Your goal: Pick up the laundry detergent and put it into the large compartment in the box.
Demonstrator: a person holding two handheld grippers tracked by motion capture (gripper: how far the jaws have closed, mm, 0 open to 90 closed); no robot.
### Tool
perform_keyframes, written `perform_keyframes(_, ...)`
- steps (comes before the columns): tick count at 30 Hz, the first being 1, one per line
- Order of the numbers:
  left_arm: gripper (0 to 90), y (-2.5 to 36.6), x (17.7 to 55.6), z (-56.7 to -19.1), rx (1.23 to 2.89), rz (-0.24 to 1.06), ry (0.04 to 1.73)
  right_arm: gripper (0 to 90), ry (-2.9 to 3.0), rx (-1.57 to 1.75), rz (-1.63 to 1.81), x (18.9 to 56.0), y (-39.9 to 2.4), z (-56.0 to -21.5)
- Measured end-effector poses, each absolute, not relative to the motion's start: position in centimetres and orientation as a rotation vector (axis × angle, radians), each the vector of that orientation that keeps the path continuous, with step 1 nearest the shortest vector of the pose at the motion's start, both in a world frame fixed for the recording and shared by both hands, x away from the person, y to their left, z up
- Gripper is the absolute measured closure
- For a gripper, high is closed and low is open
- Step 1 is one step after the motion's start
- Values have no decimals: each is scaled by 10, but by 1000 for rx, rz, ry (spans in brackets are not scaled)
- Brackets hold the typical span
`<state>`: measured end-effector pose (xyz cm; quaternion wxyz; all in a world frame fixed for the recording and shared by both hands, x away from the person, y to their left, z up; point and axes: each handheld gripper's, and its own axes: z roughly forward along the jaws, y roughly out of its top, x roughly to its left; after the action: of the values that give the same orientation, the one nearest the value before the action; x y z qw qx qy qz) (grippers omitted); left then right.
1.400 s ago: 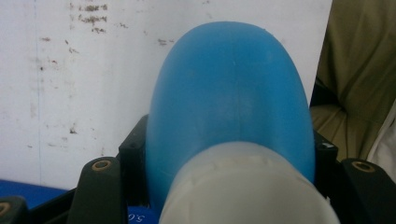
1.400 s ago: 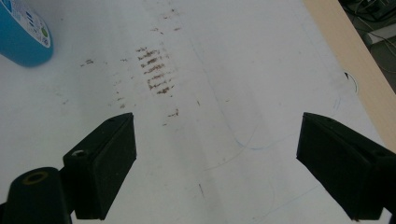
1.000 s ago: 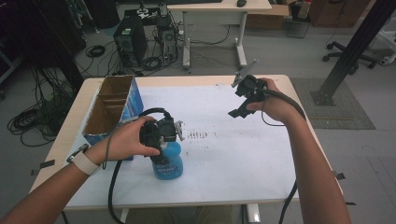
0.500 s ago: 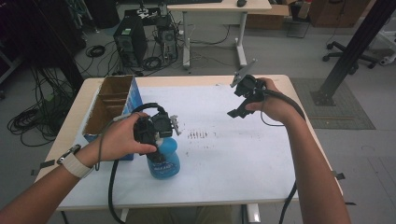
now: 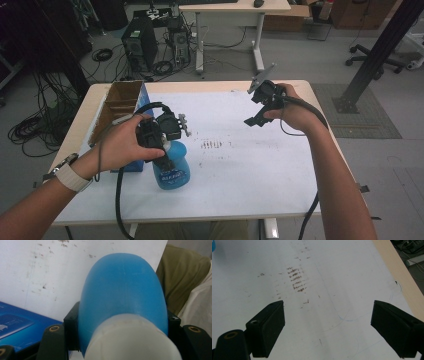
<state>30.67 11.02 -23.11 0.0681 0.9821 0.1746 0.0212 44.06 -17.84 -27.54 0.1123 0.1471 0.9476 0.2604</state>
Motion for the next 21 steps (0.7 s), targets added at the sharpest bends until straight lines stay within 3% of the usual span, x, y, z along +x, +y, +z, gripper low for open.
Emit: perform_keyframes(21, 376, 122, 306, -173, 2876, 82, 837, 120, 2774, 434, 765, 438, -183, -274)
